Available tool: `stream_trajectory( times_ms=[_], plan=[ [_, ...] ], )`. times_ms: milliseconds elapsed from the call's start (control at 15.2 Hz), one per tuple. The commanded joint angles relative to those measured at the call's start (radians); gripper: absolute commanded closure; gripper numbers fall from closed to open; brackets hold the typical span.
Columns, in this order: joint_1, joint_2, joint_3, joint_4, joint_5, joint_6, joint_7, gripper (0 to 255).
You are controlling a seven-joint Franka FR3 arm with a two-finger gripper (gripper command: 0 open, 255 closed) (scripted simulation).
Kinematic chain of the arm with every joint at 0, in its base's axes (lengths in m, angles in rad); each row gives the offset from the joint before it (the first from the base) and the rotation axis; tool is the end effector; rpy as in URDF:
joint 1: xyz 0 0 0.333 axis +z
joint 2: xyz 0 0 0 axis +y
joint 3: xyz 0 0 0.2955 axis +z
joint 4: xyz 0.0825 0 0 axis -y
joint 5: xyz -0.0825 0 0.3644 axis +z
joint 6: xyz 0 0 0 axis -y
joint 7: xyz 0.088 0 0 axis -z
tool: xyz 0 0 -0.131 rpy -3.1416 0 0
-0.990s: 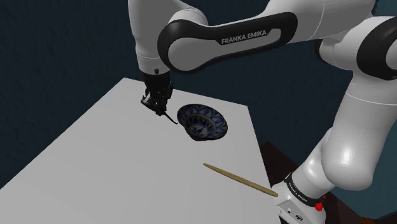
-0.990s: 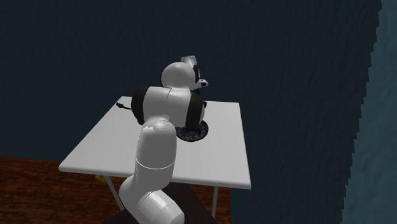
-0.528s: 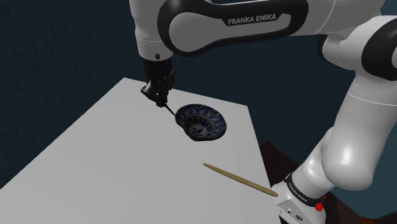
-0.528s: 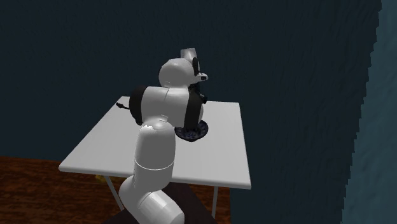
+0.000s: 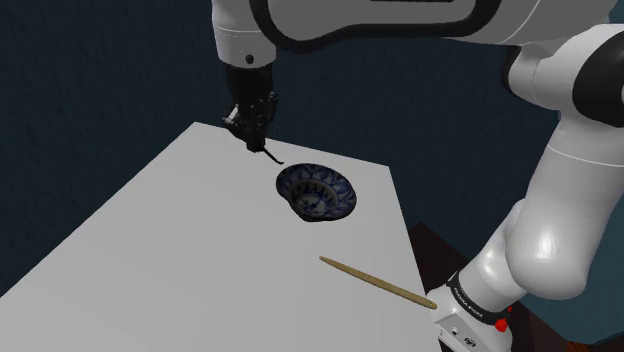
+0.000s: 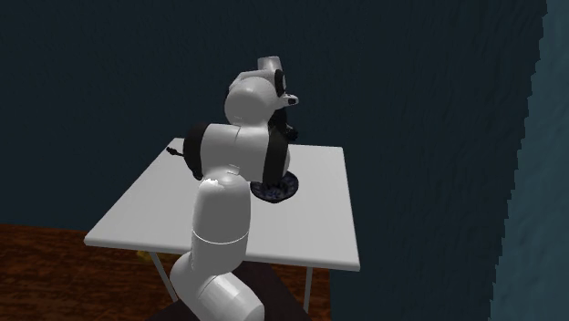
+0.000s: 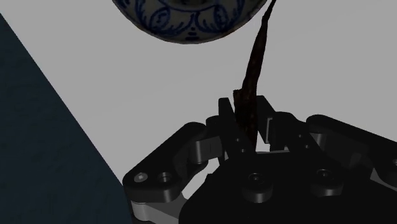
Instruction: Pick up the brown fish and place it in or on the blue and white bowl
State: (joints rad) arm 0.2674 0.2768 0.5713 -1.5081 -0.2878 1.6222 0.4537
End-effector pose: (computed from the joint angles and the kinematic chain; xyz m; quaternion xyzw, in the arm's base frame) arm 0.4475 0.3958 0.4777 0.9752 0.2019 -0.0058 0.0901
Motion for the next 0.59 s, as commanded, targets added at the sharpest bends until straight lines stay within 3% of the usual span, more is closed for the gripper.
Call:
stream_trajectory(
  times_ms=[0,132,528],
  plan=[
    [0.005,0.005,0.001,0.032,-0.002,-0.027,-0.003,255],
    [0.007,0.007,0.001,0.053,-0.003,-0.047,-0.005,255],
    [-0.087,-0.3,-0.009,-0.299,0.15,0.061,-0.098,255]
  ],
)
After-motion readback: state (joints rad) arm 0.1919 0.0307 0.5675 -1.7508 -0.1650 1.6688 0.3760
